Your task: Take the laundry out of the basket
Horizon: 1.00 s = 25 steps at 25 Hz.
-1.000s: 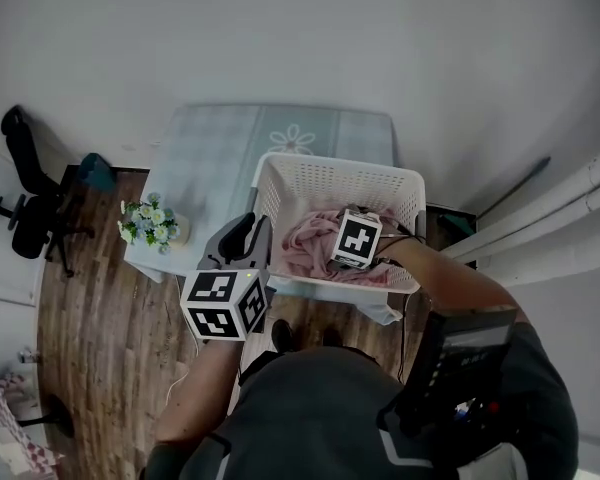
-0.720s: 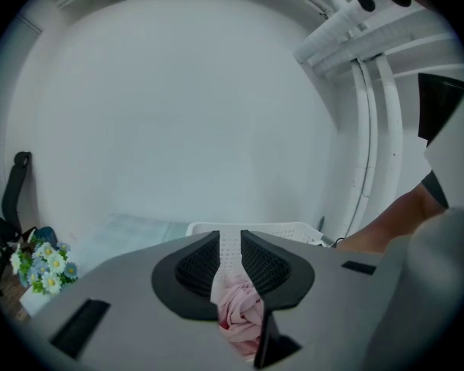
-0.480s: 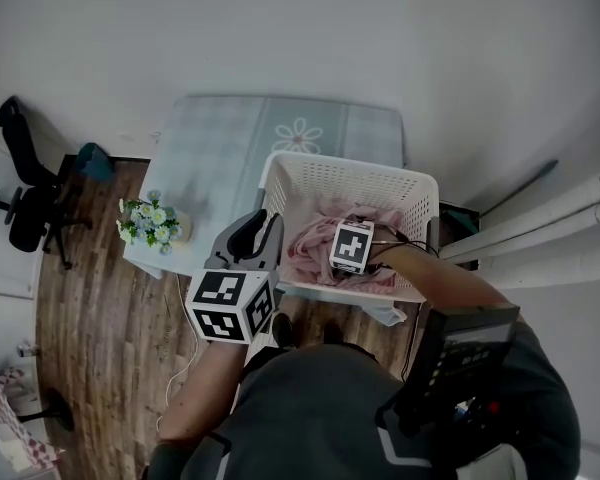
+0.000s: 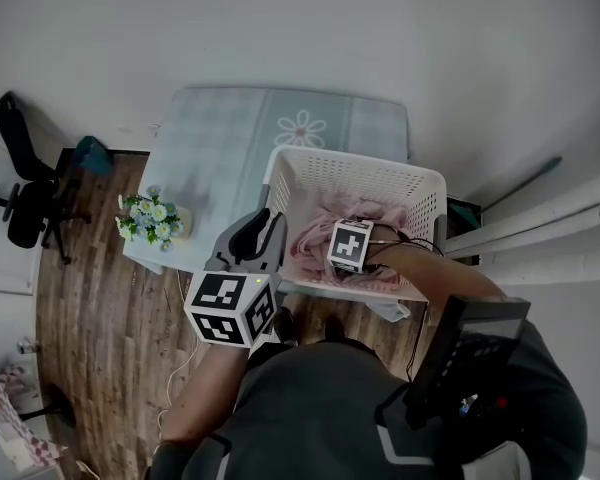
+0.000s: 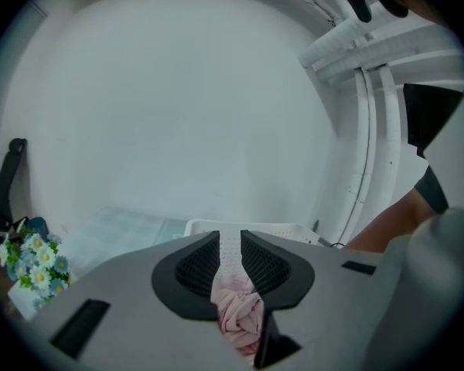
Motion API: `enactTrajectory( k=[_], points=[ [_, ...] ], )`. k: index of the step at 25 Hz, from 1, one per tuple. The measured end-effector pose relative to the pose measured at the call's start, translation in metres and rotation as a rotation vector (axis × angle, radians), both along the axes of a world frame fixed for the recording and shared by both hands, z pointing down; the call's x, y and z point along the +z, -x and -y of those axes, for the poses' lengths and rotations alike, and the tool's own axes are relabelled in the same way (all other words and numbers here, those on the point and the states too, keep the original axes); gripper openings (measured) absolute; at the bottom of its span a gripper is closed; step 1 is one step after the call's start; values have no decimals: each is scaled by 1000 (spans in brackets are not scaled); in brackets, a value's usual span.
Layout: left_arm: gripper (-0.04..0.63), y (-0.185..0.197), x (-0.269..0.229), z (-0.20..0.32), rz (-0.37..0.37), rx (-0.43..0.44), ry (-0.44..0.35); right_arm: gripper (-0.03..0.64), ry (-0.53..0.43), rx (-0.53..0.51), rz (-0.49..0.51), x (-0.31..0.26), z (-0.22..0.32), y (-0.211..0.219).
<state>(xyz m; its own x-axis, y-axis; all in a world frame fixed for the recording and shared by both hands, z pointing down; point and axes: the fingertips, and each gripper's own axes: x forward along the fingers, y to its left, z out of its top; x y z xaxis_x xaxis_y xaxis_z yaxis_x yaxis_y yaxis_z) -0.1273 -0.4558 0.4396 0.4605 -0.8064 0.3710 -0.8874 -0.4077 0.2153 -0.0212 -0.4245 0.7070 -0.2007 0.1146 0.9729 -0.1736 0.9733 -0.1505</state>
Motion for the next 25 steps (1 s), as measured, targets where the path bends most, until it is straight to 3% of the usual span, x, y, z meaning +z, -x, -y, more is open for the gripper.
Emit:
enactTrajectory(
  k=[9,15,25],
  points=[
    [72,1,-13,-7,-6,45,-26,345,-50,13,10,-9,0,-3],
    [72,9,-29,-15,-2,60,-61,298,-76,65,82,-27,3,-3],
    [72,16,-57,-23,-12,61,-131,295,-222,268,382,-133,33,3]
  ],
)
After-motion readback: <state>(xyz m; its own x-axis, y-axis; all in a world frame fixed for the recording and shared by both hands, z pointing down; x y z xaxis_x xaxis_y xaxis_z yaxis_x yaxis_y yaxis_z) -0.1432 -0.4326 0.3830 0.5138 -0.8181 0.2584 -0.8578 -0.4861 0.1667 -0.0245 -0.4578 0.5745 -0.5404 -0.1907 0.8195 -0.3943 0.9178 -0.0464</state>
